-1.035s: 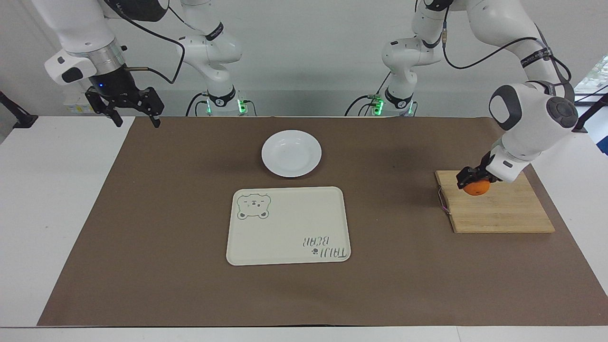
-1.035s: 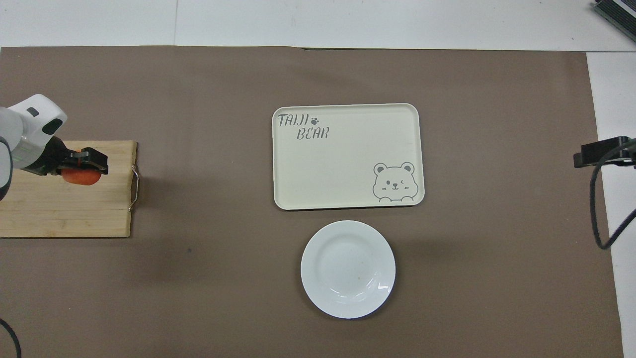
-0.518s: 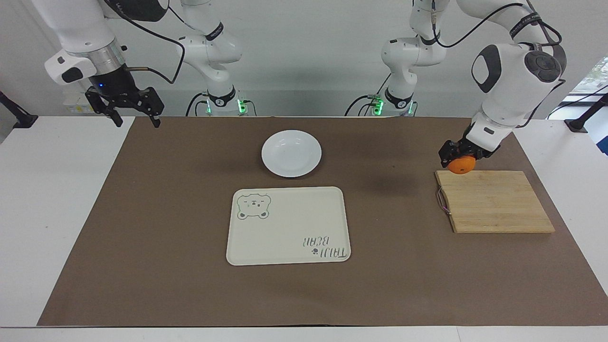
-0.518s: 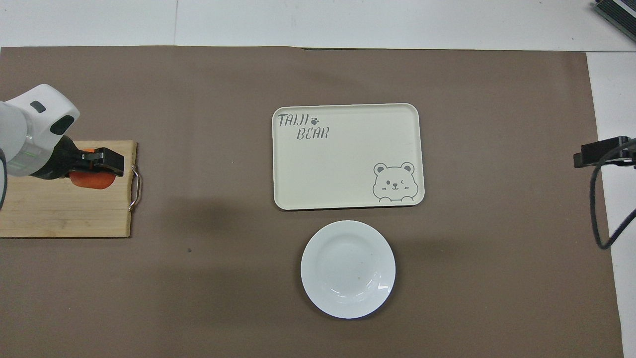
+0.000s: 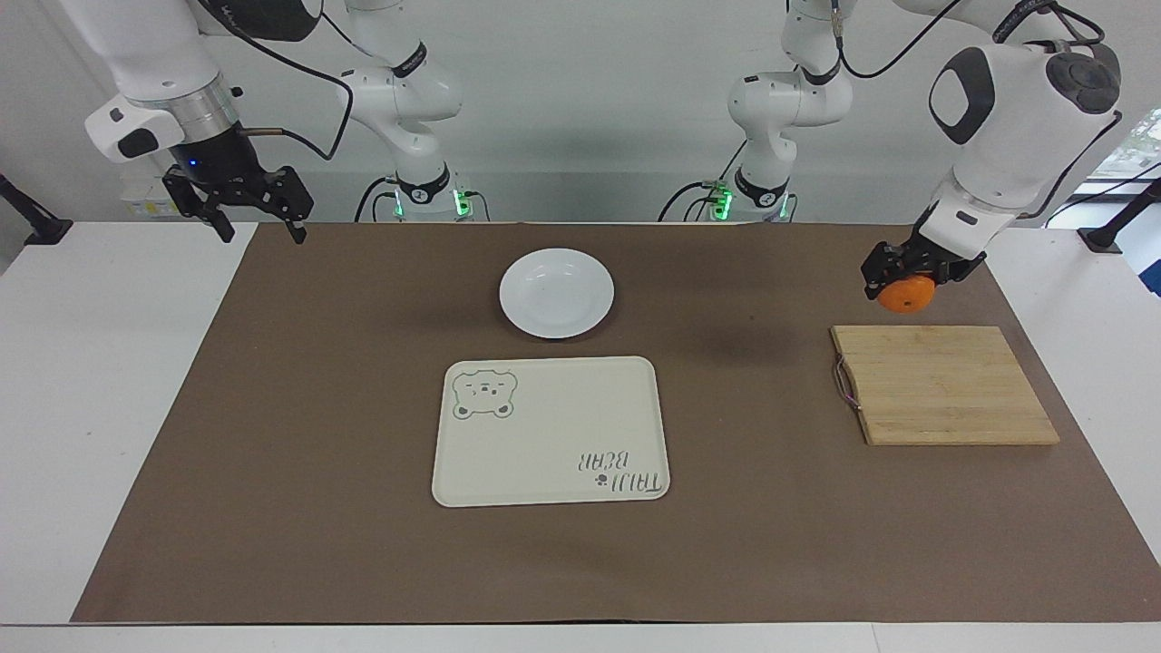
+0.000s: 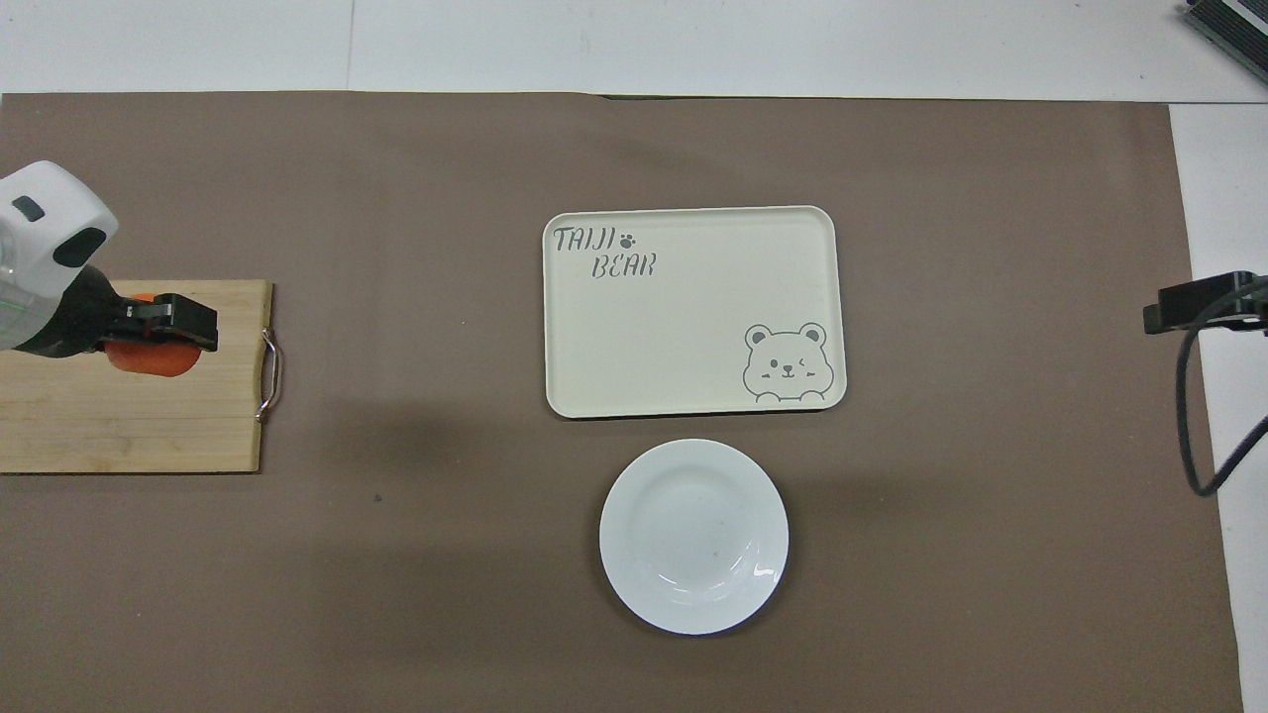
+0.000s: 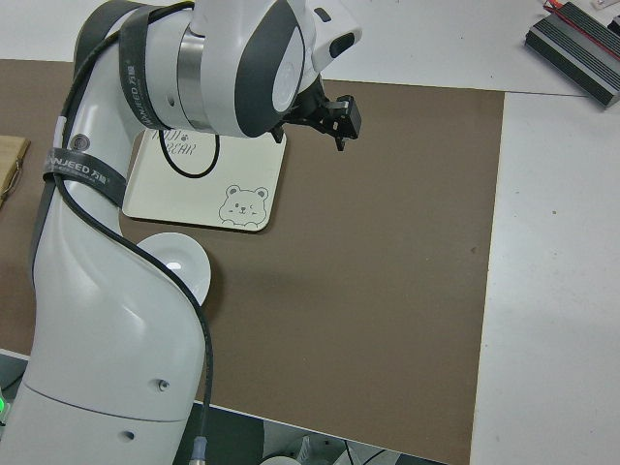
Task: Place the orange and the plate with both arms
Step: 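Lift the orange with the left gripper and carry it toward the plate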
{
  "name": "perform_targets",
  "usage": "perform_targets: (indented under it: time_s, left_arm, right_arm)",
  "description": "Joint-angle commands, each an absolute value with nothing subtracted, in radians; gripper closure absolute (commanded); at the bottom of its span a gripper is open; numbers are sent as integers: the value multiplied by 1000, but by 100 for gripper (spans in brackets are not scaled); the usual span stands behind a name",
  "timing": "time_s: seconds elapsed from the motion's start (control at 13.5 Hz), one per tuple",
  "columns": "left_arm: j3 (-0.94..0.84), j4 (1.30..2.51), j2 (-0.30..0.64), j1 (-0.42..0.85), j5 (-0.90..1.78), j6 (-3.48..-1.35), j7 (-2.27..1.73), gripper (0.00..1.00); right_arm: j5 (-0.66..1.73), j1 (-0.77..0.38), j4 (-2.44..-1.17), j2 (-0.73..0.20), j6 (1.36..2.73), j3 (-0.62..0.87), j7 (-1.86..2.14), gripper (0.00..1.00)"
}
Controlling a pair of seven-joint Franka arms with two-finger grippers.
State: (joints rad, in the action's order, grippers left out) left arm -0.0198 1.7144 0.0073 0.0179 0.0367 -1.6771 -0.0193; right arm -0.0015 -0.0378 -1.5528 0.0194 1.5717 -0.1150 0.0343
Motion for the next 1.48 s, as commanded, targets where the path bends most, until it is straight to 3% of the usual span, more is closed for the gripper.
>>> perform_targets:
  time_s: [0.0,0.3,0.89,1.41]
  left_arm:
    - [-21,1638,6,20,35,-1580,-6,100]
    - [-21,1577,11,15,34,-1504,-5,100]
    - [-32,1585,8,32,37,-1503,-6,100]
    - [-35,1588,0,178,38,-1491,-5,100]
  right_arm:
    - [-18,-37,-1562,28,1566,-115,55,0]
    - [-18,-37,-1562,28,1566,-115,55,0]
    - [-18,-37,-1562,28,1566,-115,54,0]
    - [-18,-37,-1562,28,1566,-115,54,0]
